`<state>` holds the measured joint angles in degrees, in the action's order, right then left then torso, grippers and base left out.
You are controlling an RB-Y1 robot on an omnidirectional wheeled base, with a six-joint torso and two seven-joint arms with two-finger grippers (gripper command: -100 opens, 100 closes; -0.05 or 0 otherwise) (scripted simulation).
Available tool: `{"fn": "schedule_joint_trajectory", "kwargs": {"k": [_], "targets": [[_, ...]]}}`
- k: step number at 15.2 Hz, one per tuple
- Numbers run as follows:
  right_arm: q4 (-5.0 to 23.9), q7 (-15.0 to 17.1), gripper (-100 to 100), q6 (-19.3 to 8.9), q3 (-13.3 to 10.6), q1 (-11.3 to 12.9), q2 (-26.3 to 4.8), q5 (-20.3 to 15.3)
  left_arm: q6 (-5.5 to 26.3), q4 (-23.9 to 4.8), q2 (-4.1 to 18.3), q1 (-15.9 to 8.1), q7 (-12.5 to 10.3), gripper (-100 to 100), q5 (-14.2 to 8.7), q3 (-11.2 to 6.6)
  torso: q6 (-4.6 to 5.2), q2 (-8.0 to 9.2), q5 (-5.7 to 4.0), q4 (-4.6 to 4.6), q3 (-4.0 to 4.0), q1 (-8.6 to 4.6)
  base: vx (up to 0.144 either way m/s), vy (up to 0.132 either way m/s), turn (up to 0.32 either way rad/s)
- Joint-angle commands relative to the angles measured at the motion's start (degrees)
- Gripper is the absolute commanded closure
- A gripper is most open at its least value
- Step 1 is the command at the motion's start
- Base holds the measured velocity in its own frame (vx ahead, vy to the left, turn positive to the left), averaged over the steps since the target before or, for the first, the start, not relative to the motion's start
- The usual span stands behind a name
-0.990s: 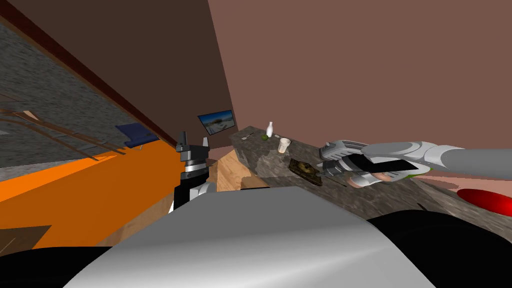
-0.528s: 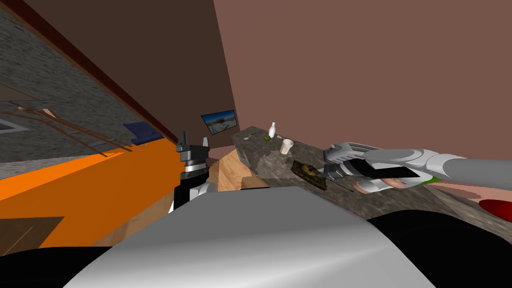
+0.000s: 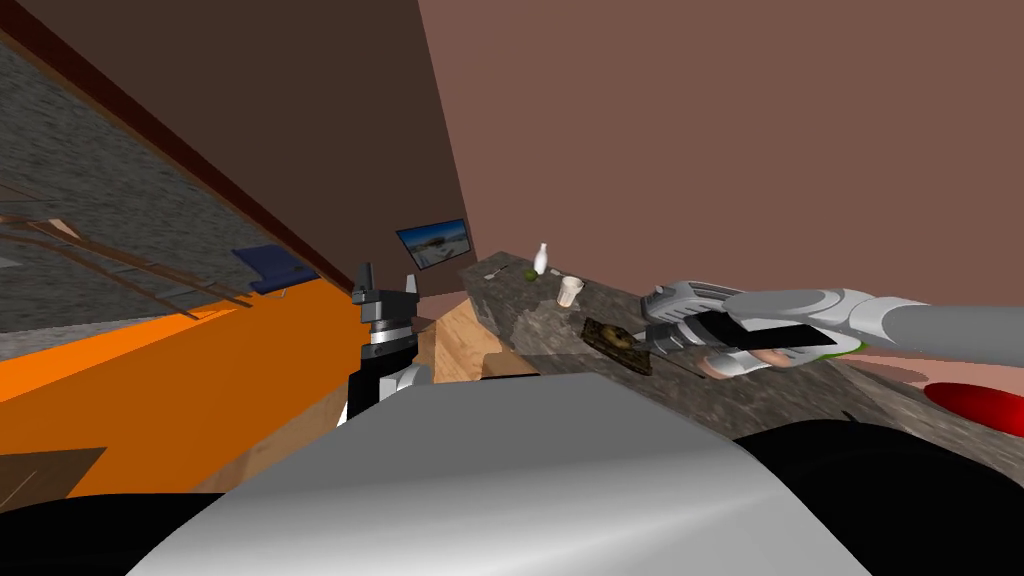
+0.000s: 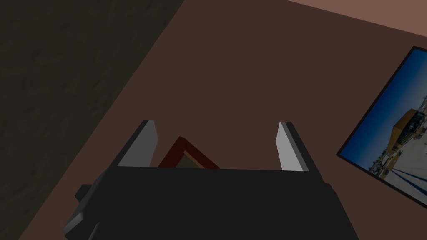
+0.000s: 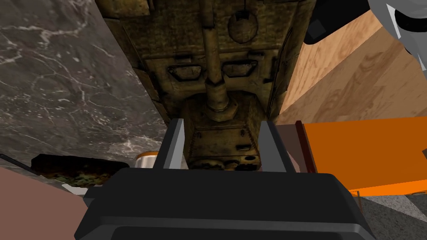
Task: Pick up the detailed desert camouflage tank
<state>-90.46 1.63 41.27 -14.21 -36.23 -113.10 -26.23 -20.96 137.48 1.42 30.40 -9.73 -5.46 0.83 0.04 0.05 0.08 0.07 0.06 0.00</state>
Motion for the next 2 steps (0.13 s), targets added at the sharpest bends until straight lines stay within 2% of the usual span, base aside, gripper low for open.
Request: {"fn": "schedule_joint_trajectory", "kwargs": {"k": [1,2], "targets": [[-0.2,-0.3,100,0.5,-0.3,0.5,-1.7,1.6,0.0,0.0,0.0,0.0,0.0,0,0.0,0.00,0.00,0.00,0.00,0.00,0.00,0.00,-0.028,-0.019,-0.051],[0.0,0.3,100,0.3,0.2,0.1,-0.6,0.2,0.0,0.0,0.0,0.0,0.0,0,0.0,0.00,-0.01,0.02,0.04,0.02,0.02,0.03,-0.015,-0.012,-0.014]]}}
